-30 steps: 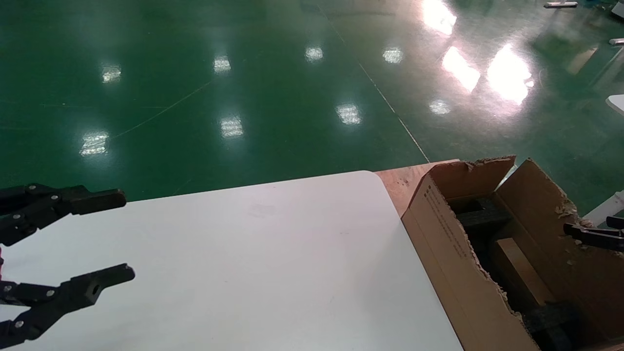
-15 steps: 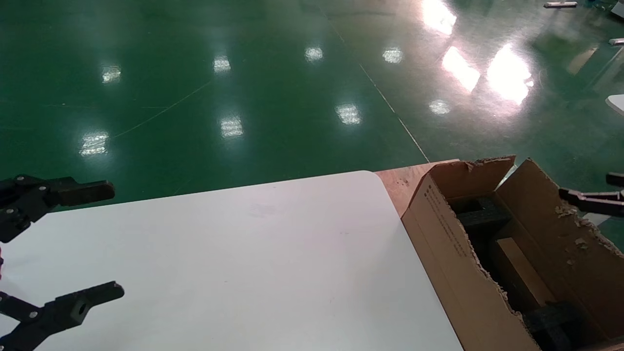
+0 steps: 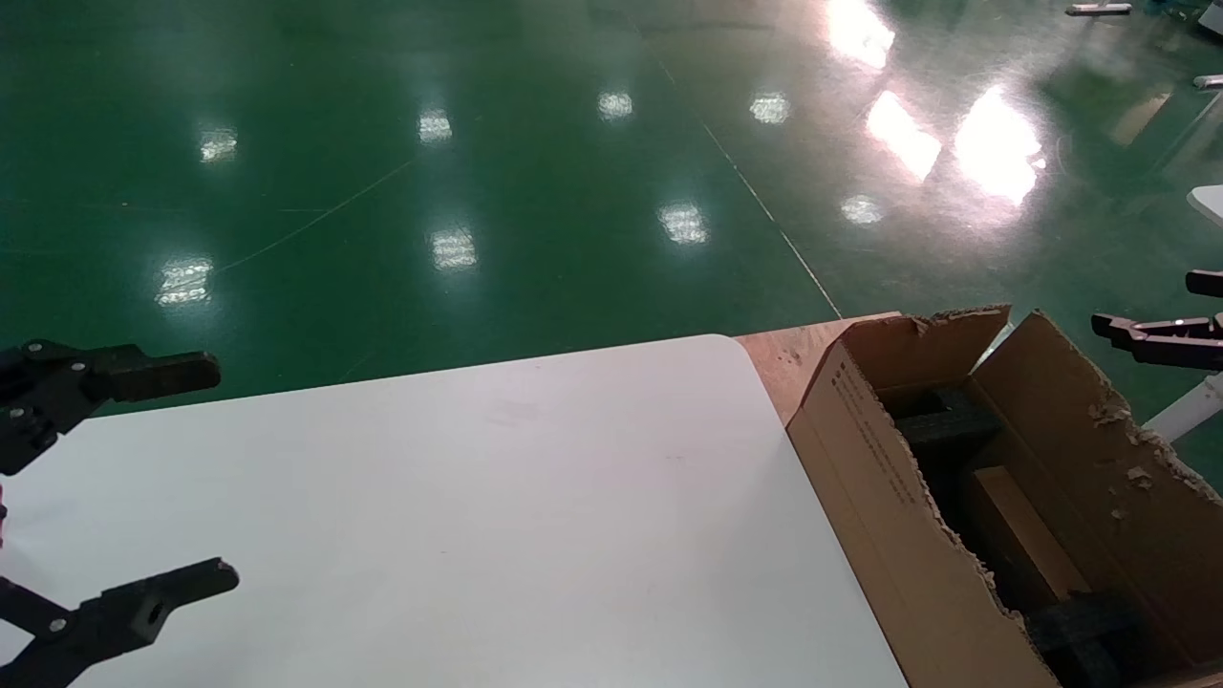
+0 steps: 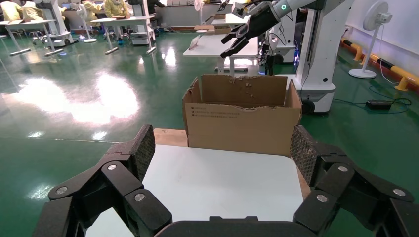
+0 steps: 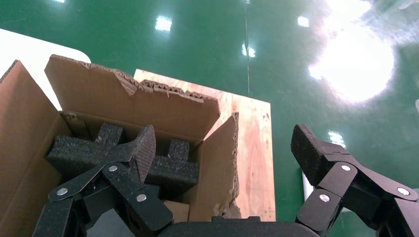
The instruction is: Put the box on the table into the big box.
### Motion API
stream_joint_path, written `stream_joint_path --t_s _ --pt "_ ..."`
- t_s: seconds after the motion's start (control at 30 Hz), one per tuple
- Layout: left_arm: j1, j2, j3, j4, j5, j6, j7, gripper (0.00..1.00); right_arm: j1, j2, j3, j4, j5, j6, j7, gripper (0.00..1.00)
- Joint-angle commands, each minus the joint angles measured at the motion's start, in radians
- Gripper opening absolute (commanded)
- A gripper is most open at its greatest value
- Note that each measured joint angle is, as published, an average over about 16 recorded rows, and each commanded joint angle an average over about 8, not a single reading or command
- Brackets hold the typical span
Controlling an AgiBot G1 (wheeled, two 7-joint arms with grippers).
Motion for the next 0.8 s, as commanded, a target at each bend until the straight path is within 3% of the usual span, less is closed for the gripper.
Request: stream_joint_path --t_s 0.03,0.13,0.27,0.8 --pt "0.000 0.000 0.000 0.000 0.000 0.000 0.000 1.00 -0.003 0.002 -0.006 -0.001 0.005 0.001 0.002 1.00" --pt "0.000 0.000 0.000 0.000 0.000 0.000 0.000 1.00 -0.021 -0.002 0.015 0.004 0.002 -0.006 0.007 1.00" --pt "0.000 0.000 0.000 0.000 0.000 0.000 0.000 1.00 -0.083 -0.022 0.114 0.030 -0.023 -0.037 0.021 1.00" --pt "0.000 0.000 0.000 0.000 0.000 0.000 0.000 1.00 -0.471 -0.150 0.740 0.194 -0.182 -0.228 0.104 1.00"
